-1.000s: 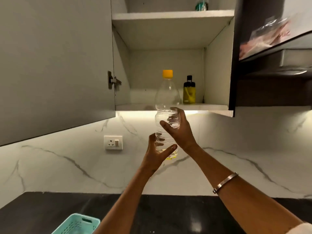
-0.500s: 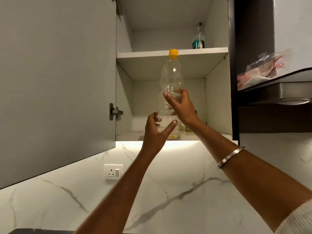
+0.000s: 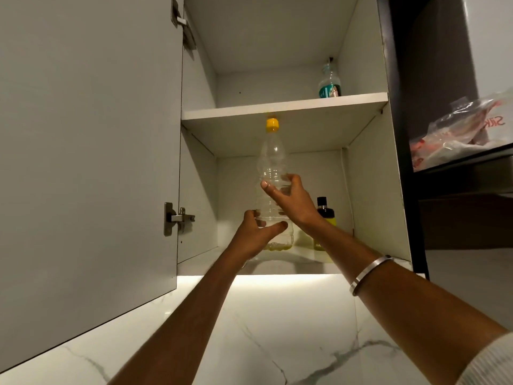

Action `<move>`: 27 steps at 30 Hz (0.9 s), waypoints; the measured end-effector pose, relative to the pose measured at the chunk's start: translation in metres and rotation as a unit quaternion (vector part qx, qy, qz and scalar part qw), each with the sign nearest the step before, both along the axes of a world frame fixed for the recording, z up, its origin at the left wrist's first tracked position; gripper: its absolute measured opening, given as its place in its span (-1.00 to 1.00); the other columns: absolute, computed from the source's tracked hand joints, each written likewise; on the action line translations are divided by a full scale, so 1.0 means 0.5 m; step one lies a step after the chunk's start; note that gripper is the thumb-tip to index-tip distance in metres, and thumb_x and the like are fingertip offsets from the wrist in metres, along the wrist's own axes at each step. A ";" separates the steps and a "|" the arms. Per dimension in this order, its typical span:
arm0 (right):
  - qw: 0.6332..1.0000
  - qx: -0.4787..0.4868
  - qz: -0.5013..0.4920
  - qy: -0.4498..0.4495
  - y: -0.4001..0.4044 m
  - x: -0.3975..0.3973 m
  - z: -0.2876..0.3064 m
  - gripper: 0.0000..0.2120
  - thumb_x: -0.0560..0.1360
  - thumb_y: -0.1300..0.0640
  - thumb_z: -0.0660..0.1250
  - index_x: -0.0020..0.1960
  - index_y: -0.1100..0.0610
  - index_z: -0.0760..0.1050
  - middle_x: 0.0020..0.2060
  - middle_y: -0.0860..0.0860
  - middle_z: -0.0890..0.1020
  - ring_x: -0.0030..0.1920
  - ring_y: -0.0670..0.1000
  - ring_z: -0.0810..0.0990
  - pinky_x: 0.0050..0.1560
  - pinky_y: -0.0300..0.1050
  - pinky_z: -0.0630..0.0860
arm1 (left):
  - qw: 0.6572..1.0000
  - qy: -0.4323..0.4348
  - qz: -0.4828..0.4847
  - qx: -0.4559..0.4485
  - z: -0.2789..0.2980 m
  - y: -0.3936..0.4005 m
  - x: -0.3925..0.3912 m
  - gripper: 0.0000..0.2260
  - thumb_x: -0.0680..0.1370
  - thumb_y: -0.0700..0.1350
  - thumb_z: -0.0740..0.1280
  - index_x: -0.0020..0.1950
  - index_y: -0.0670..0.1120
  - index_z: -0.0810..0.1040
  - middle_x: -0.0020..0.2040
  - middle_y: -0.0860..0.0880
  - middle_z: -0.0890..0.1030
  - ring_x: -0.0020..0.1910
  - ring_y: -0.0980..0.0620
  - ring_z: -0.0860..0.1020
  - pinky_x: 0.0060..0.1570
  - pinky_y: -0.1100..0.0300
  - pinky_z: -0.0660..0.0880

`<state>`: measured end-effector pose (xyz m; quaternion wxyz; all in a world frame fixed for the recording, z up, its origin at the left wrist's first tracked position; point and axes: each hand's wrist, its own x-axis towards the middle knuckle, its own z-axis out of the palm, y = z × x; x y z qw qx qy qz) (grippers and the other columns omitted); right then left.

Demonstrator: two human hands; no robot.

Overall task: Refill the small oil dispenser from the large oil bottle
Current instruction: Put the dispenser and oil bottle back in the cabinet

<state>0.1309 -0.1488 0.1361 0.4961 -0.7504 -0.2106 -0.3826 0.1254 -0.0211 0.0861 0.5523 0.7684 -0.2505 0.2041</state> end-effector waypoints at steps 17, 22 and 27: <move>0.990 -0.048 0.009 0.133 -0.025 0.193 -0.015 -0.11 0.41 -0.20 0.43 0.49 0.14 0.01 0.40 0.16 0.37 0.34 0.14 0.42 0.29 -0.03 0.42 | 0.991 0.095 0.052 0.079 0.014 -0.020 0.174 -0.29 0.45 0.03 0.48 0.46 -0.16 0.20 0.37 -0.03 0.41 0.23 -0.03 0.46 0.14 0.16 0.43; 0.981 -0.078 -0.034 0.176 -0.031 0.223 -0.025 -0.11 0.40 -0.09 0.49 0.46 0.26 0.06 0.39 0.16 0.37 0.35 0.16 0.40 0.30 -0.04 0.40 | 0.975 0.105 0.102 0.169 0.028 -0.030 0.186 -0.32 0.52 0.01 0.40 0.51 -0.21 0.17 0.42 -0.13 0.35 0.32 -0.12 0.42 0.28 0.10 0.41; 0.963 -0.151 -0.091 0.206 -0.029 0.233 -0.037 -0.08 0.40 -0.12 0.47 0.46 0.31 0.04 0.36 0.21 0.37 0.19 0.10 0.46 0.04 -0.12 0.39 | 0.953 0.124 0.149 0.231 0.029 -0.034 0.190 -0.37 0.55 -0.02 0.37 0.50 -0.21 0.17 0.35 -0.15 0.42 0.21 -0.07 0.48 0.16 0.13 0.44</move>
